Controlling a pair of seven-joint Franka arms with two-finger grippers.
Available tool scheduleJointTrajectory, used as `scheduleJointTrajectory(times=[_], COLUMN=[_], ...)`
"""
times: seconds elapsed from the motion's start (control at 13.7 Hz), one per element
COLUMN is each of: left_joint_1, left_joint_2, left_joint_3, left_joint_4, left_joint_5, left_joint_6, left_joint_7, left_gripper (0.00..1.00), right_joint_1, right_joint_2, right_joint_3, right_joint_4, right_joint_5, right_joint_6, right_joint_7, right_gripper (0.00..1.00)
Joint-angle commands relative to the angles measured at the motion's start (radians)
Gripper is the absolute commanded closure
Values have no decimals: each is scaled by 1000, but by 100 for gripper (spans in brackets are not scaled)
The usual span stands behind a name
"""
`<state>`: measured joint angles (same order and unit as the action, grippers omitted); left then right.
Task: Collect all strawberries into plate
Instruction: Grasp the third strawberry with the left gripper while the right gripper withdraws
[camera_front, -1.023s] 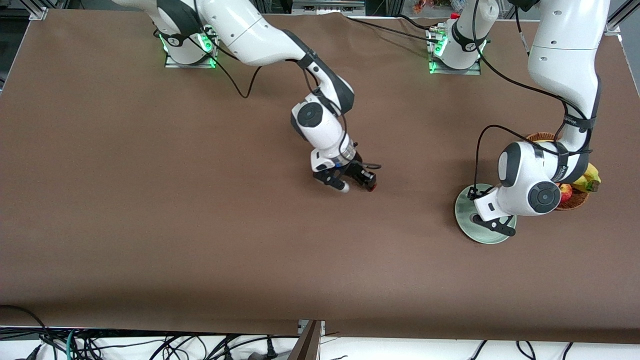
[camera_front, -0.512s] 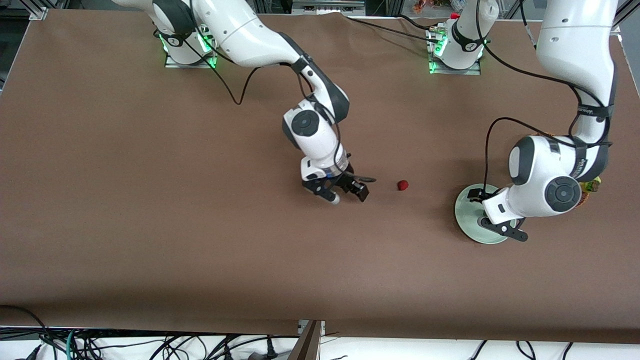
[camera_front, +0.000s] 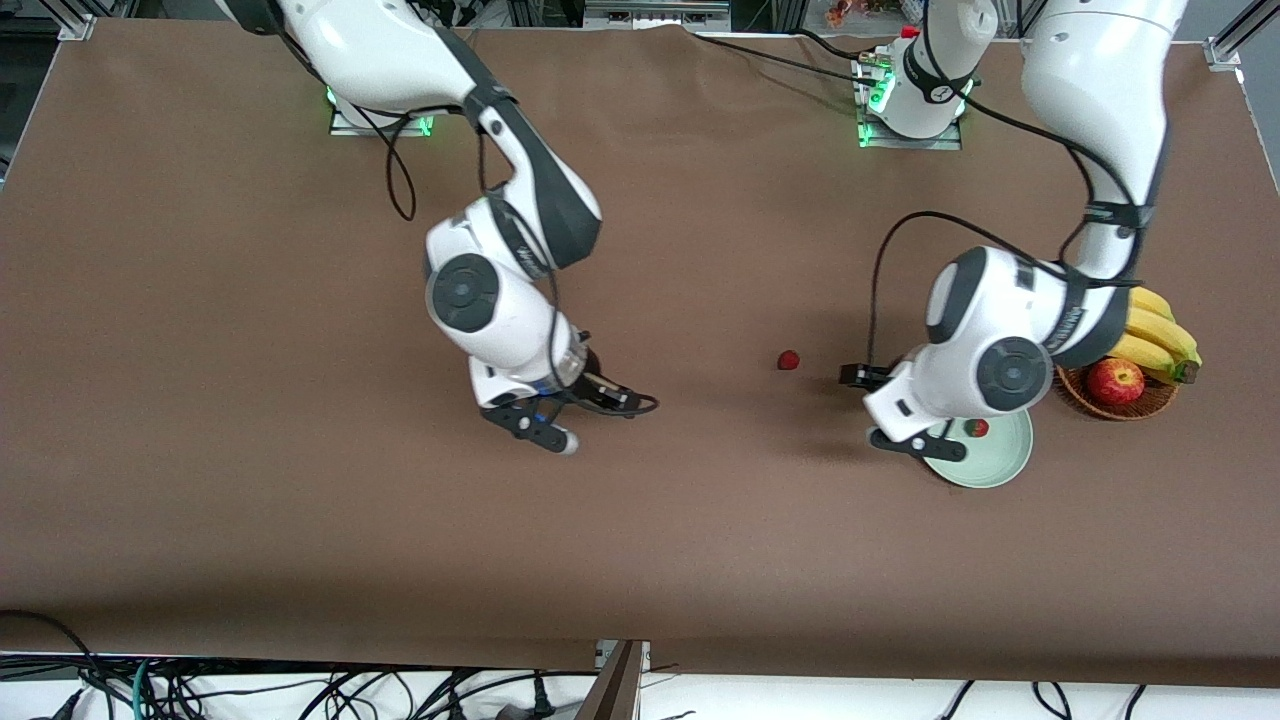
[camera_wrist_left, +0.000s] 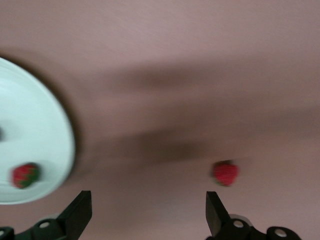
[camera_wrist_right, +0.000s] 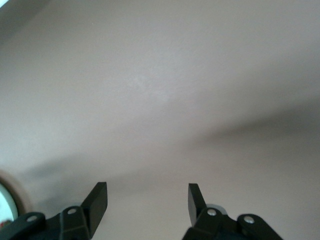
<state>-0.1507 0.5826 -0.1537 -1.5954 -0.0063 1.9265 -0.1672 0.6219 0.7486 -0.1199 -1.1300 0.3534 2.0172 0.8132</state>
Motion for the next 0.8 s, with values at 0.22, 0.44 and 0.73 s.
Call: scheduleJointTrajectory(times=[0.22,0.44,0.73], left_joint_1=[-111,-154,-171], left_joint_2=[-1,-1,9], left_joint_3=[3,5,8], left_joint_4=[-197,-270,-310], left_joint_5=[12,15,17], left_joint_6=[269,368,439], left_joint_7=[-196,-264,-278], left_gripper=[0,0,0], right_joint_1=[-28,-27,-19], right_joint_2=[-259,-357,-520], right_joint_3=[-136,-226,-276], right_joint_4=[-129,-189,-322], right_joint_5=[2,-5,-144], right_joint_6=[-313,-411,-459], right_joint_7=[-297,-409,-522], right_gripper=[5,1,1])
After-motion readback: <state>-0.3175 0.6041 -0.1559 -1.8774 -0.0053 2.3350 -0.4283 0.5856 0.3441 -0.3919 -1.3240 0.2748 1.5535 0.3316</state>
